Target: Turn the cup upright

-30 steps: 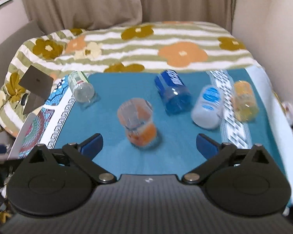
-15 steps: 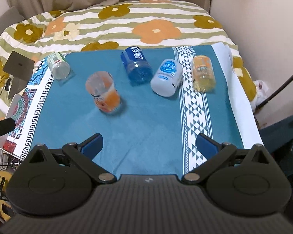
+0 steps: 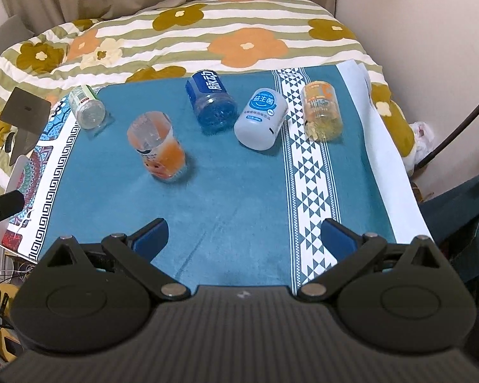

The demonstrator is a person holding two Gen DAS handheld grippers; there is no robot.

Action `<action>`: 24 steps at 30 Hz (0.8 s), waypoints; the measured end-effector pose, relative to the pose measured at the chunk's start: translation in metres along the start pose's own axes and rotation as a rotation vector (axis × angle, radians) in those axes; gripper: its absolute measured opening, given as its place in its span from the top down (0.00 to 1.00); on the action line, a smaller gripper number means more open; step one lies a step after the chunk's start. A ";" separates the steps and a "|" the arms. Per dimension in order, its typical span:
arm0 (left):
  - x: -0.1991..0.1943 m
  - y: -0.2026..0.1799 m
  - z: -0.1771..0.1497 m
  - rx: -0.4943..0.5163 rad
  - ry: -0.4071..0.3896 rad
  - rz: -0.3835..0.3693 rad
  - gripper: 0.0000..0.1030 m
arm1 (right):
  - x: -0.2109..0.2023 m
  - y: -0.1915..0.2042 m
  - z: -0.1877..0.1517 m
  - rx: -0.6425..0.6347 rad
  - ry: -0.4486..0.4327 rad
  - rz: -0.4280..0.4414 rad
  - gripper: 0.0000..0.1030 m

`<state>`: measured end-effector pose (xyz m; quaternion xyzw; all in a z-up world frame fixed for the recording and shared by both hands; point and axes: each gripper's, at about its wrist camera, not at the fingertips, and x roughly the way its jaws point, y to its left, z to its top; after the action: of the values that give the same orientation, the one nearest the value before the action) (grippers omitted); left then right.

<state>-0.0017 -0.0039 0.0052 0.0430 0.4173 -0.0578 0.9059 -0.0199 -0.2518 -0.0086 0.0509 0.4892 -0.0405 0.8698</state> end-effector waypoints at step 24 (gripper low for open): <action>0.008 -0.006 0.007 0.025 0.000 -0.008 0.00 | 0.005 0.002 0.002 0.001 0.009 -0.004 0.00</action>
<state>0.0073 -0.0109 0.0035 0.0528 0.4165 -0.0666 0.9051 -0.0158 -0.2501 -0.0117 0.0505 0.4930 -0.0424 0.8675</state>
